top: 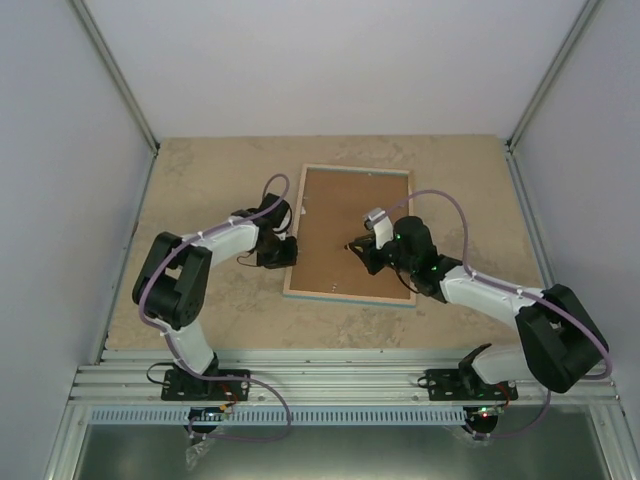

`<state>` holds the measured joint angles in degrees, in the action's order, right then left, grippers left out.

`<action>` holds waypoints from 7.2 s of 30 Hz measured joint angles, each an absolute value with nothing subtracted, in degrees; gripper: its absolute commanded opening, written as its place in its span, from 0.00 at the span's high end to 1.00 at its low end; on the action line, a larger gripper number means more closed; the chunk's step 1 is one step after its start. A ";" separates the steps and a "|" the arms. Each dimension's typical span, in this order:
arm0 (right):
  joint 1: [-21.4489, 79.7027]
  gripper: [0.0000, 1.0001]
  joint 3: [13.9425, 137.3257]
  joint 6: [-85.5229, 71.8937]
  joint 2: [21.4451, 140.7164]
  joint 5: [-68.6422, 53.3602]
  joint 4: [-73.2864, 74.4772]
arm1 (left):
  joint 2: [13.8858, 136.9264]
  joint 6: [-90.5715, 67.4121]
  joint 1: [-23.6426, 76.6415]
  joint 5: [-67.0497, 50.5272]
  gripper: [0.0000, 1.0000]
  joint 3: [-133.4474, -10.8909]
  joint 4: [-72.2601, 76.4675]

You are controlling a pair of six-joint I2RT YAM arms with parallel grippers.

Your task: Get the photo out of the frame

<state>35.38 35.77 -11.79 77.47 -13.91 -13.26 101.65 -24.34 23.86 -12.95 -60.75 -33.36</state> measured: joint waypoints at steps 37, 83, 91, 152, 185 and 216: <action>43.62 1.00 47.24 -15.53 96.23 -13.85 -18.87 | 97.03 -39.90 31.99 -11.27 0.94 -54.52 -28.80; 45.54 1.00 47.66 -13.02 94.87 -12.53 -11.90 | 95.92 -39.92 32.05 -11.00 0.94 -52.97 -27.35; 45.45 0.99 47.07 -12.84 93.21 -8.88 -10.39 | 95.92 -39.90 32.05 -11.00 0.94 -52.97 -27.35; 35.16 0.99 37.17 -13.30 76.49 -8.36 -10.13 | 120.70 -28.64 21.37 -10.39 0.70 -87.15 -36.97; 35.77 0.99 46.13 -13.80 88.66 -14.85 -11.99 | 103.83 -33.28 30.37 -11.88 0.84 -63.33 -32.82; 38.09 1.00 53.28 -16.58 102.54 -17.15 -16.99 | 102.10 -34.96 31.09 -11.90 0.84 -60.47 -30.68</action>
<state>38.09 53.28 -16.58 102.54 -17.15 -16.99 102.10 -34.96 31.09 -11.90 -60.47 -30.68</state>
